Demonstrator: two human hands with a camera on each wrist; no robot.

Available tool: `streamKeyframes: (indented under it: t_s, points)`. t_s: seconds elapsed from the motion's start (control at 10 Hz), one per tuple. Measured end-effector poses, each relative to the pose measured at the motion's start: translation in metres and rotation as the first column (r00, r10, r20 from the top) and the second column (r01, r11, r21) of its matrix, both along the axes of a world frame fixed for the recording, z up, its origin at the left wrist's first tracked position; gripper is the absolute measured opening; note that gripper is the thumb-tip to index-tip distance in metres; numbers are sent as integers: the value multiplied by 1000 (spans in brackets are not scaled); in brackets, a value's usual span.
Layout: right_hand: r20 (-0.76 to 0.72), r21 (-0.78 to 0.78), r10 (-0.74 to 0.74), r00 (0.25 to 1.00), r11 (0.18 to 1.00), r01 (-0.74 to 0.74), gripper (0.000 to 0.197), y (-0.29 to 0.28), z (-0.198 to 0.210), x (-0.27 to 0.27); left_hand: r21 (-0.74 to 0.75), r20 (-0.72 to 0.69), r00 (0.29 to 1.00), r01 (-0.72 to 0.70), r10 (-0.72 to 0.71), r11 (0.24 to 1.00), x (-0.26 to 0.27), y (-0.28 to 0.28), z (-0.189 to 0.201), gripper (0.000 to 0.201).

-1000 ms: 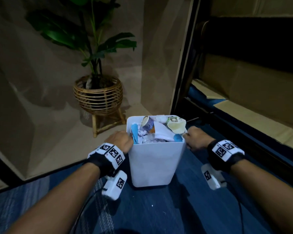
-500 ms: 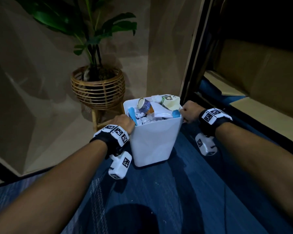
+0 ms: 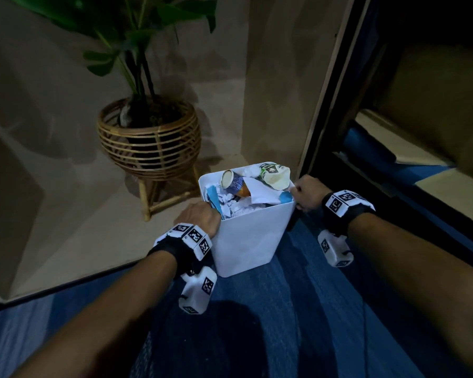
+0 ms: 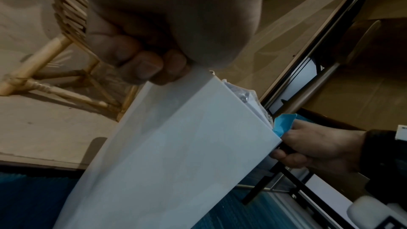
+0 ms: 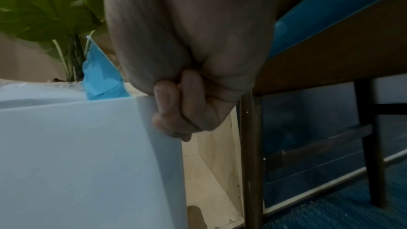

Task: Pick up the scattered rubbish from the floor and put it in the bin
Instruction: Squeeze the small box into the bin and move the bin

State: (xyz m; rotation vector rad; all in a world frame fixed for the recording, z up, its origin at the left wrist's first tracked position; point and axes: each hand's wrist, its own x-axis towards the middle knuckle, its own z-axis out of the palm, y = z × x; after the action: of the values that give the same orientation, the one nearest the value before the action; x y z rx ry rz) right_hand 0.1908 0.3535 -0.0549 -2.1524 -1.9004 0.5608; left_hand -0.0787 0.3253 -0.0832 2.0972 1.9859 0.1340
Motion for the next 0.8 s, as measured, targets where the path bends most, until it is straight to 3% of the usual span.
streamKeyframes:
  t_s: [0.3, 0.5, 0.8]
  points:
    - [-57, -21, 56, 997, 998, -58, 53, 22, -2, -8, -5, 4, 996, 92, -92, 996, -12, 13, 4, 47]
    - [-105, -57, 69, 992, 996, -75, 57, 35, -8, -27, 36, -27, 1000, -5, 6, 999, -24, 14, 11, 38]
    - [-105, -53, 76, 992, 995, -82, 54, 38, -8, -32, 33, -45, 998, 35, -34, 999, -31, 12, 9, 38]
